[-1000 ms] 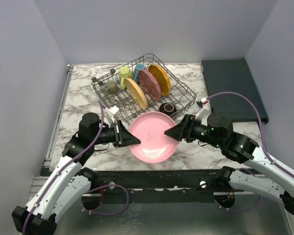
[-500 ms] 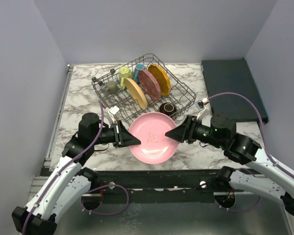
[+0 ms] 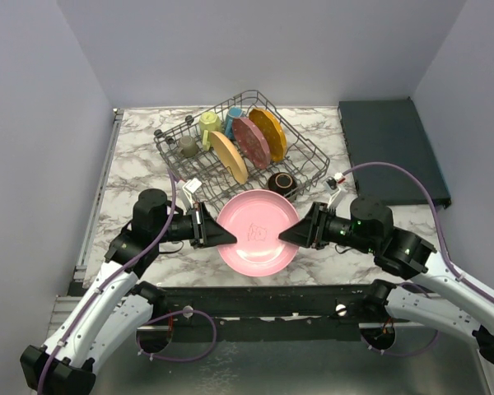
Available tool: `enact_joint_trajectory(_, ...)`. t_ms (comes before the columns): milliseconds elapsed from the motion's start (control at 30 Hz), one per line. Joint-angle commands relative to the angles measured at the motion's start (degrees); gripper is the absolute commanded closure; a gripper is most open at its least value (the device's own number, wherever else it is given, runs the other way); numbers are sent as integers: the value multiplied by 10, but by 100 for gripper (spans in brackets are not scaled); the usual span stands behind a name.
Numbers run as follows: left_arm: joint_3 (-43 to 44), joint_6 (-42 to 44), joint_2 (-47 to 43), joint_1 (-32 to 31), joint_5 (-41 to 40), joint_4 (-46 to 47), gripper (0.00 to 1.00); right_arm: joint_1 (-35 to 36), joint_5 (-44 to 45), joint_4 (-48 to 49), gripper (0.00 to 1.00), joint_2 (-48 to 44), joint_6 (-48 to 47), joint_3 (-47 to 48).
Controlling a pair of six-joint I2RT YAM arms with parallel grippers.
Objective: Load the mixed dishes into the dish rack
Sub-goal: Pick up the plate at the center of the board.
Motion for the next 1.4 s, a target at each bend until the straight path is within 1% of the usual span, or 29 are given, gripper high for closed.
enact_joint_trajectory(0,7,7,-6,-2,30,26,100,-2,-17,14,64,4,-2,-1)
enact_joint_trajectory(33,6,7,-5,-2,31,26,100,-2,-17,15,66,5,-2,-2)
enact_joint_trajectory(133,2,8,-5,-2,29,25,100,-2,-12,16,77,5,-2,0)
enact_joint_trajectory(233,-4,8,-3,-2,24,26,100,-2,-6,9,95,6,-7,11)
enact_joint_trajectory(267,-6,8,-2,-3,23,26,97,-2,1,-1,99,8,-9,16)
enact_joint_trajectory(367,-10,7,5,-2,19,26,78,-2,23,-31,100,11,-16,36)
enact_joint_trajectory(433,-12,7,9,-2,15,26,64,-2,34,-43,100,9,-20,44)
enact_joint_trajectory(533,-14,9,13,-2,11,26,50,-2,50,-60,100,8,-24,57)
enact_joint_trajectory(600,-14,10,15,-2,9,26,44,-2,62,-73,100,9,-30,67)
enact_joint_trajectory(733,-9,18,19,-2,7,21,37,-1,94,-112,100,21,-44,95)
enact_joint_trajectory(933,18,44,28,-2,-1,1,33,-2,160,-183,100,69,-82,160)
enact_joint_trajectory(1067,50,76,32,-2,-19,-33,32,-2,201,-221,100,121,-115,214)
enact_joint_trajectory(1200,88,120,32,-2,-58,-84,31,-2,252,-261,100,183,-143,272)
enact_joint_trajectory(1367,117,164,35,-2,-133,-139,31,-1,289,-273,100,233,-173,328)
